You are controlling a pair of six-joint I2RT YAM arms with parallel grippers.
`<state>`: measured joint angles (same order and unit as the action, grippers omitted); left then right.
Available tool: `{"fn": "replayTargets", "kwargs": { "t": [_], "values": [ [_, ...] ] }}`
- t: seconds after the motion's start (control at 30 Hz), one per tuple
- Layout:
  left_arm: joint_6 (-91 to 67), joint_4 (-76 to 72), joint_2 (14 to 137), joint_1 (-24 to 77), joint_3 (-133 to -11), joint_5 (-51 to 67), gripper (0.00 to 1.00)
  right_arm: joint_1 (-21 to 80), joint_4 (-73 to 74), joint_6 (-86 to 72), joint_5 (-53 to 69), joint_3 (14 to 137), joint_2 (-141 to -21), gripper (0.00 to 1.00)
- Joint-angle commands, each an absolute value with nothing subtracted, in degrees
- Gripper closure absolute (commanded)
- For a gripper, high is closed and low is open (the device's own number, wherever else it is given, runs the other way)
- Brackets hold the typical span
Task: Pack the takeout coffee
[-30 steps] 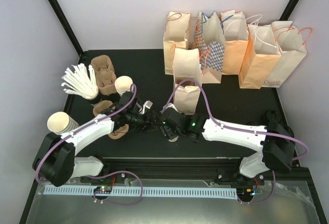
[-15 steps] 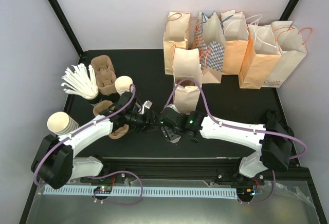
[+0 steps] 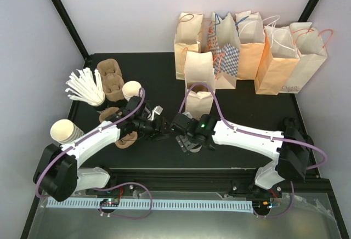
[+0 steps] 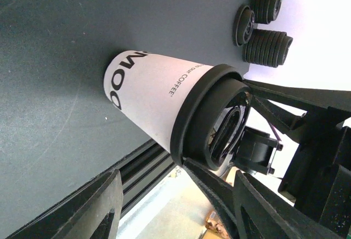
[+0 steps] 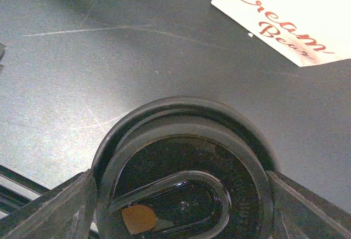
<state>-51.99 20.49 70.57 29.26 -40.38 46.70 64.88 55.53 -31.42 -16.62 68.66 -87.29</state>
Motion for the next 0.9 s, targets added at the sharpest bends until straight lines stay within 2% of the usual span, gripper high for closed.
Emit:
{"fn": "replayTargets", "kwargs": {
  "t": [0.0,0.37,0.57,0.87],
  "values": [
    [-50.76,21.18,70.95,29.18,-42.8,48.04,0.42,63.76,57.13,-31.52,-16.22,67.89,-85.07,0.16],
    [-48.3,19.72,76.88,34.8,-46.7,50.53,0.43,62.0,48.76,-32.52,-12.49,60.25,-80.0,0.16],
    [-46.51,20.06,81.48,36.93,-51.79,50.8,0.37,61.86,42.54,-32.05,-11.55,52.86,-76.65,0.16],
    [-43.47,22.58,88.76,40.41,-57.14,49.61,0.4,61.82,42.84,-31.43,-12.64,52.45,-74.43,0.16]
  ]
}}
